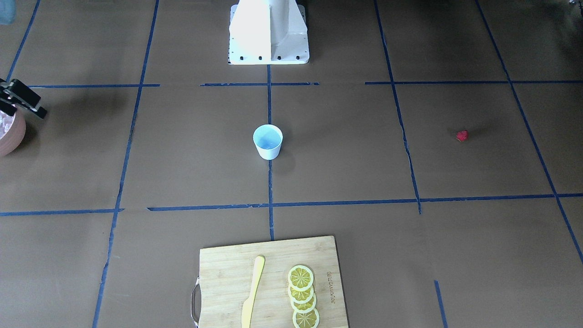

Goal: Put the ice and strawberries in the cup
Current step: 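Release ice into the cup and withdraw the right gripper toward the bowl, then grasp more ice cubes from the pink bowl with the right gripper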

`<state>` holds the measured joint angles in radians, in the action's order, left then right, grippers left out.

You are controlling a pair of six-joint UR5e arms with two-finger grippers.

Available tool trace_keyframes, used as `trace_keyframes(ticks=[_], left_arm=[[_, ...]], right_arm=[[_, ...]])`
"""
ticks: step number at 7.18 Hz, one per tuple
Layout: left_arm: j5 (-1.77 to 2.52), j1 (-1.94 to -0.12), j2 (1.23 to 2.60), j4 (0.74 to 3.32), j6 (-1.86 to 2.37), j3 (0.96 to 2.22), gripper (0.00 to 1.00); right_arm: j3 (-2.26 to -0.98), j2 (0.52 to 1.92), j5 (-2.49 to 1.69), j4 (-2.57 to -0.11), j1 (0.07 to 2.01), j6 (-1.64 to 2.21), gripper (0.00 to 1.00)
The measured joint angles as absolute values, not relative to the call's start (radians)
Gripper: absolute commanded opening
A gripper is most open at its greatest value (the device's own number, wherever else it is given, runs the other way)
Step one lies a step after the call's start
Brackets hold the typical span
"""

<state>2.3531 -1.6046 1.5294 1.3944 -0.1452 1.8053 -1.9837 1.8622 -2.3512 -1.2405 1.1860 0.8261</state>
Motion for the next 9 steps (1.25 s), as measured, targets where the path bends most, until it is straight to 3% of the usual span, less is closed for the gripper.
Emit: trace_keyframes(ticks=[3, 9], left_arm=[[2.354, -1.605, 1.528, 1.394, -0.144, 1.814, 1.0], [2.353, -1.605, 1.528, 1.394, -0.144, 1.821, 1.0]], right_arm=[[-1.882, 1.903, -2.343, -1.2, 1.193, 0.815, 0.94], [-1.804, 1.892, -2.281, -1.196, 1.191, 0.806, 0.86]])
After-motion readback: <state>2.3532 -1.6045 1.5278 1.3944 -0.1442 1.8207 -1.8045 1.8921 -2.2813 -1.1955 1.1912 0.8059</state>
